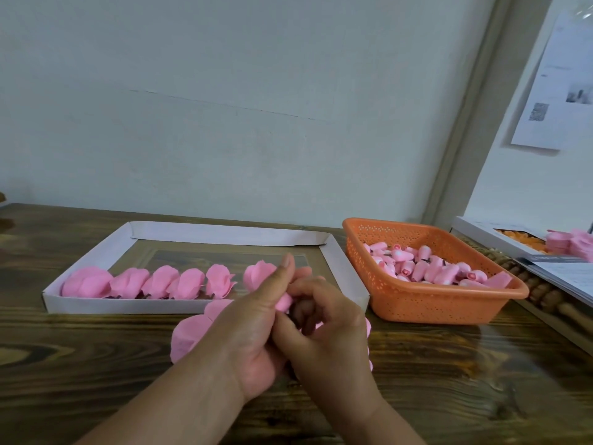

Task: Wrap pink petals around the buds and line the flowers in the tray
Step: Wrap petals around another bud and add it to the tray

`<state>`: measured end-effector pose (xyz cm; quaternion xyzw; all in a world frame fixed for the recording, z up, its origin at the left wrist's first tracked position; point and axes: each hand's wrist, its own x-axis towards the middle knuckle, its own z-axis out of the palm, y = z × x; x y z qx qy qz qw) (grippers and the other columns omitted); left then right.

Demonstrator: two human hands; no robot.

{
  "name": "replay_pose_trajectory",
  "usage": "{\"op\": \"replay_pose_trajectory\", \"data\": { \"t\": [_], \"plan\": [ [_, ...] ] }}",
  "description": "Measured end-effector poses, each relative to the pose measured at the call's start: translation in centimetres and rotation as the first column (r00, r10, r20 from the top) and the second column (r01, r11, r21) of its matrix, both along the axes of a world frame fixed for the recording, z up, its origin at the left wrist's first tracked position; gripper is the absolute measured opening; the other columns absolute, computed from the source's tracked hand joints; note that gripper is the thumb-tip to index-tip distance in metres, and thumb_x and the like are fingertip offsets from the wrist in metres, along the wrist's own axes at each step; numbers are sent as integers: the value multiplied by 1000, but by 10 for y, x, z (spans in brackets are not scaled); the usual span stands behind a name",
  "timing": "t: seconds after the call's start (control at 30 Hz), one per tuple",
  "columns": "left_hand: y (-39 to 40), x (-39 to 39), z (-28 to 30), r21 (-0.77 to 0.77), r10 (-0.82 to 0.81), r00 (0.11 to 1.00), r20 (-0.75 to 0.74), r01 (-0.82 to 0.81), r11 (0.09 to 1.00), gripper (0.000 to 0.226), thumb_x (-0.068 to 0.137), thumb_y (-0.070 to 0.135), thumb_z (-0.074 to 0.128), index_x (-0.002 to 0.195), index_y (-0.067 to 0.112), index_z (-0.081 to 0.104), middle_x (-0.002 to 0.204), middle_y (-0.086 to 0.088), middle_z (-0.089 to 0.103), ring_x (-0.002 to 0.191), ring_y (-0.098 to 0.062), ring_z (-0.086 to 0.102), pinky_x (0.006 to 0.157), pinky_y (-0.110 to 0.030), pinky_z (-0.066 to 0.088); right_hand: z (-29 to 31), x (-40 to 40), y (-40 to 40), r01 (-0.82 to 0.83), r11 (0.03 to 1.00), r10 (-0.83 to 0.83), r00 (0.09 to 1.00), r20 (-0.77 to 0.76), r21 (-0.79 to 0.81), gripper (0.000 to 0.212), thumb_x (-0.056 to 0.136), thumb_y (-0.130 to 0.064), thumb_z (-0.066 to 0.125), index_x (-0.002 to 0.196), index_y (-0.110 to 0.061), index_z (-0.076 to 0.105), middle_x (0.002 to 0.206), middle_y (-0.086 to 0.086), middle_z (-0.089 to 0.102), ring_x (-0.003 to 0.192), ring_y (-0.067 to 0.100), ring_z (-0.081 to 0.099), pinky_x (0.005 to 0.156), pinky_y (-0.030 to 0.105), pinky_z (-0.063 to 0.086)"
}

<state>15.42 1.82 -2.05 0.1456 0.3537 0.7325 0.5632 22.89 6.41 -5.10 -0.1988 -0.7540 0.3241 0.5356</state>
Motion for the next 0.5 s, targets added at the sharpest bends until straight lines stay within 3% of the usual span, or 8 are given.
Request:
{"op": "replay_pose_trajectory", "data": {
  "t": [0.1,0.2,0.27,0.3,0.37,0.4,0.5],
  "plan": [
    [0,-4,-5,33,-42,999,-32,43,999,27,63,34,70,74,9,74,100,-15,74,79,-23,73,64,-33,61,3,2,-4,-152,962,140,988,-66,-225,17,70,2,70,72,-14,66,47,2,54,44,7,46,45,19,38],
    [2,-8,-10,48,-67,988,-140,74,996,24,59,37,71,63,14,76,99,-11,74,81,-22,73,76,-35,58,7,3,-6,-306,864,251,950,-184,-399,23,74,13,66,69,-10,66,53,1,64,47,6,57,48,15,44],
    [3,-11,-11,58,-63,981,-181,75,996,23,56,38,72,60,15,75,104,-6,74,85,-20,73,83,-38,51,7,4,-7,-406,763,313,913,-262,-503,17,74,8,68,67,-8,67,52,4,62,44,7,55,43,15,42],
    [3,-12,-11,66,-62,981,-185,75,995,23,55,37,73,60,15,74,106,-5,74,88,-19,73,81,-38,52,7,4,-7,-436,715,334,900,-280,-546,12,71,0,69,65,-11,68,49,4,59,40,7,50,40,15,38],
    [4,-14,-12,84,-60,979,-197,78,993,28,53,37,74,63,12,67,106,-5,74,93,-16,72,57,-30,54,6,2,-6,-460,633,351,887,-298,-623,6,65,-13,67,59,-15,69,48,3,55,40,8,43,38,16,32],
    [3,-15,-12,83,-62,972,-226,82,993,30,53,39,74,63,13,63,107,-4,73,92,-16,72,48,-26,48,4,1,-4,-471,595,355,881,-313,-651,7,64,-17,67,58,-15,68,48,4,53,42,10,42,40,18,31],
    [1,-17,-14,29,-82,931,-354,98,995,36,56,47,71,58,13,59,106,-2,73,61,-20,63,45,-22,34,-1,-1,-2,-505,495,374,859,-351,-707,9,65,-19,65,57,-16,67,50,4,51,46,11,42,44,20,29]
  ]
}}
